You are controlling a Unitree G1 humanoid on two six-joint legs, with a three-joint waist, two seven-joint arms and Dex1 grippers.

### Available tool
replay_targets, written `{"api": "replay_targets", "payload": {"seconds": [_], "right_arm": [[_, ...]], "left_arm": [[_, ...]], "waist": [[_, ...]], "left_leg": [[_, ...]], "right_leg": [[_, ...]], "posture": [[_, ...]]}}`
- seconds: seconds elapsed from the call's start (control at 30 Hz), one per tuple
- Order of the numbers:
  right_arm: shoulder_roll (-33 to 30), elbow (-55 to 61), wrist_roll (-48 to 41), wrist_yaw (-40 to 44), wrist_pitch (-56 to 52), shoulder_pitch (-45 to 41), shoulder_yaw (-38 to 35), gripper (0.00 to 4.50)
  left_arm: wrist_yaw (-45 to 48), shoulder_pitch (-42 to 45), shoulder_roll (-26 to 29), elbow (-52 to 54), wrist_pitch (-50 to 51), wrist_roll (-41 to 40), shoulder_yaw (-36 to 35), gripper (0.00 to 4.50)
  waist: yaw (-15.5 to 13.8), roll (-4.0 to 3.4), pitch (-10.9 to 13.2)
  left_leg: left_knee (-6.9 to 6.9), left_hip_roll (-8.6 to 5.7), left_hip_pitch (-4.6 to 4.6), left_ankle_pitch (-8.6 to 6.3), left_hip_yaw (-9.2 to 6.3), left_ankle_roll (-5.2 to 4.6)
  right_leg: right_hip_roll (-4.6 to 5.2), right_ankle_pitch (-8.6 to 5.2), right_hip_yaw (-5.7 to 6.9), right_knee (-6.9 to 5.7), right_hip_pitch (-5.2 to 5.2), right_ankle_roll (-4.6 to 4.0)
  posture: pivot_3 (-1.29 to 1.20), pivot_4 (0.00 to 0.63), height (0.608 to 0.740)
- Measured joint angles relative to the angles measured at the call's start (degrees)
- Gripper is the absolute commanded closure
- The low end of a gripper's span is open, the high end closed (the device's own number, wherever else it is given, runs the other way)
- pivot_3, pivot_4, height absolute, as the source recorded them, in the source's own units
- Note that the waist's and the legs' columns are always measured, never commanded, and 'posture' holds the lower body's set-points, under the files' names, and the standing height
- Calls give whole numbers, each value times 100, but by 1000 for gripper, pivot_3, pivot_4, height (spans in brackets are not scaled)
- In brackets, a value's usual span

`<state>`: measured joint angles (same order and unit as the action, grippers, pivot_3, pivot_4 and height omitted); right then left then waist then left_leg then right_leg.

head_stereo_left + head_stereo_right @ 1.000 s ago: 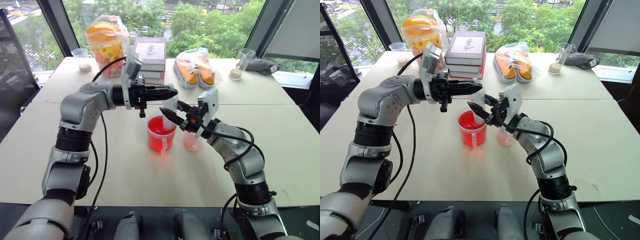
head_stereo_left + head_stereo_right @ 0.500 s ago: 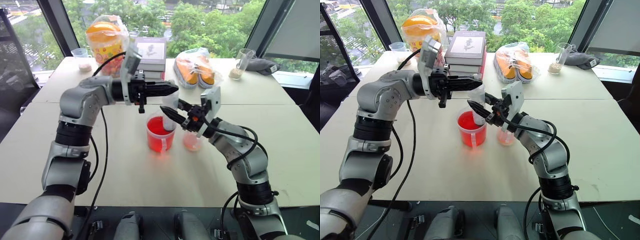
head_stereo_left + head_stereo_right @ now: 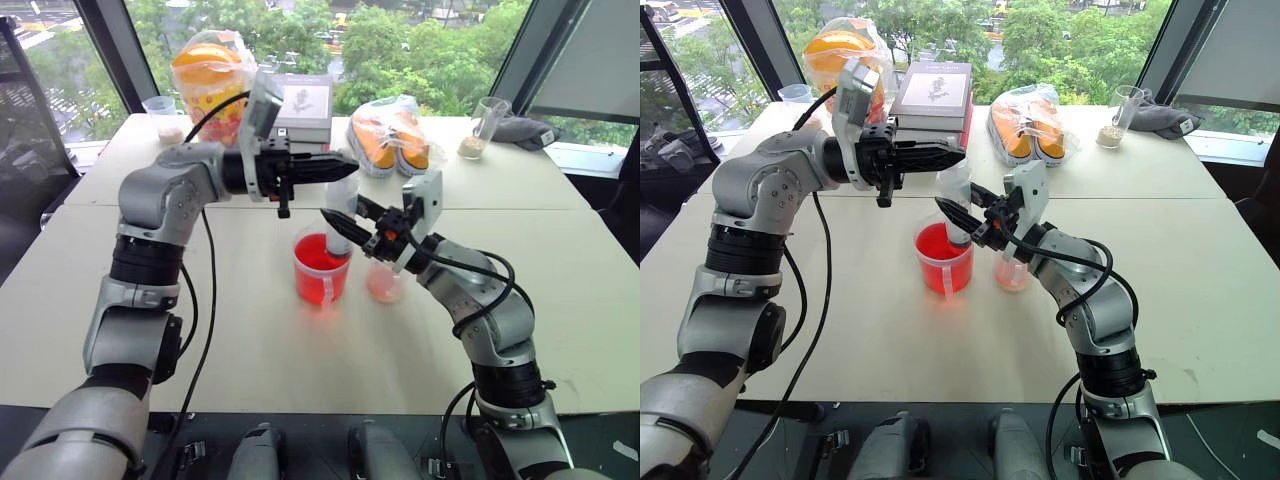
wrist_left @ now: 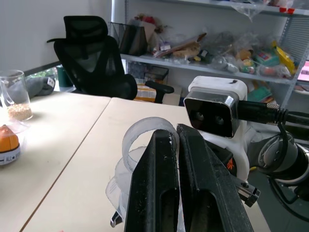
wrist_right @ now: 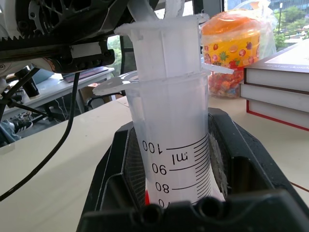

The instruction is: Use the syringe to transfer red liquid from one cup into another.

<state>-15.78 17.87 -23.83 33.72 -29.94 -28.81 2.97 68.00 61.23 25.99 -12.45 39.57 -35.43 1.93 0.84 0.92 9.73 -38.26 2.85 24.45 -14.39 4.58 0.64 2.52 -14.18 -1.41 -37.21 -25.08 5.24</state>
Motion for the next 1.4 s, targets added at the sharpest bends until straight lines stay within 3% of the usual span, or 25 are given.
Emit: {"api": "replay_targets", "payload": {"seconds": [1.03,1.33,1.4], "right_arm": [[-13,-6,-77,38,-261,-289,40,3065],[-119,27,-257,25,-763,-510,-11,3065],[-139,52,-352,41,-791,-564,-101,3065]], "left_arm": [[13,98,244,229,26,-51,-112,4485],[181,-372,759,745,170,-203,-192,68],[171,-502,937,770,156,-131,-224,28]], "waist": [[20,0,0],[-4,0,0],[0,0,0]], "left_leg": [[1,1,-1,0,-1,0],[0,0,1,0,2,0],[1,1,0,0,1,0]], "right_leg": [[0,0,0,-1,-1,0],[3,0,0,0,0,0],[3,0,0,-1,-1,0]], "posture": [[0,150,740],[0,150,740],[0,150,740]]}}
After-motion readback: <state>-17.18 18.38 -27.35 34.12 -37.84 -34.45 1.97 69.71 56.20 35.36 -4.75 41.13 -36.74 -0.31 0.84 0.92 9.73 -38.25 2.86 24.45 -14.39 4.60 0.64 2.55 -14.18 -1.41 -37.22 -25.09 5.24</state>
